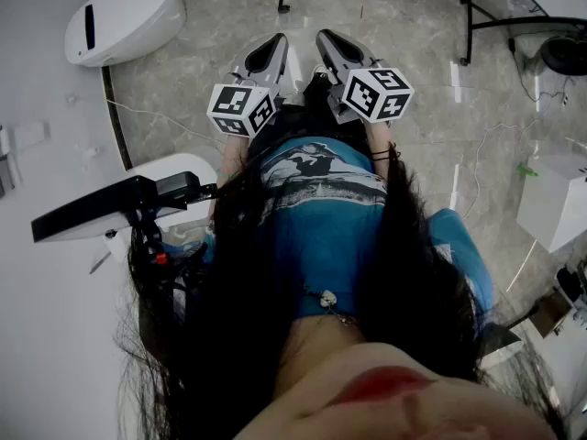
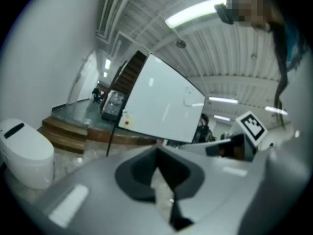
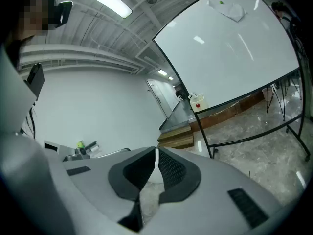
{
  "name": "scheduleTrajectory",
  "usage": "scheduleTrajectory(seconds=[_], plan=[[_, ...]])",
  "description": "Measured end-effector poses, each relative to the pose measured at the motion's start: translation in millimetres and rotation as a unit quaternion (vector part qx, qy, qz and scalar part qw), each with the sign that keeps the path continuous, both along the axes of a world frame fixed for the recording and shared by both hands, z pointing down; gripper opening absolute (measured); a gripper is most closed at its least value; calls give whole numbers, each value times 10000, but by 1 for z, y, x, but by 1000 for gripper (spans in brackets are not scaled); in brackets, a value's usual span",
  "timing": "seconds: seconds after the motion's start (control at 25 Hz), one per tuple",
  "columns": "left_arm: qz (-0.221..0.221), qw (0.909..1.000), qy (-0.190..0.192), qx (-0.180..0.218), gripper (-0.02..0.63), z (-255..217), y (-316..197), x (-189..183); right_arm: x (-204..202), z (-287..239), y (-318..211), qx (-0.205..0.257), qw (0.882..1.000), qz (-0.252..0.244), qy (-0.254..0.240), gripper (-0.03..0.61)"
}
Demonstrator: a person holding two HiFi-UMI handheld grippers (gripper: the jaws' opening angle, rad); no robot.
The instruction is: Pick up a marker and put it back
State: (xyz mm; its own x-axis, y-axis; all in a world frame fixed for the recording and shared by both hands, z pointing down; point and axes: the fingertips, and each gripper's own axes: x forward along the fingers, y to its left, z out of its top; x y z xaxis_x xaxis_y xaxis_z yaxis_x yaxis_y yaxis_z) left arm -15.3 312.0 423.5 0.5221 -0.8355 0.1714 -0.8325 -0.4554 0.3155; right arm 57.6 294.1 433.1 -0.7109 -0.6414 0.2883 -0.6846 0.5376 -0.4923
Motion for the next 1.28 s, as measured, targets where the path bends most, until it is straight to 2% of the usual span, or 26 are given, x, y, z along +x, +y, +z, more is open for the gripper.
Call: scheduleTrajectory(seconds=[0.4,0.48,0.64,0.8,0.96,1.28], plan=[[-154,9998,-53,131,-9,-6,-11,-10,-4,-9,-16,179,9998,-74,-68,26],[-186,9997,-83,110,-9,-2,-51,-11,-5,-5,-58,166,9998,-108,-92,26],[-252,9996,-143,-9,-9,8,-185,-12,-7,9,-192,35,9997,-184,-127,26],[-332,9993,-151,29,-9,-1,-267,0,-2,3,-274,38,9992,-366,-160,26],[-294,9993,-196,151,-9,-11,-291,8,-6,-8,-303,143,9984,-488,-246,26],[-569,9975,-302,280,-9,-19,-300,-11,-22,-17,-320,313,9966,-706,-294,26]])
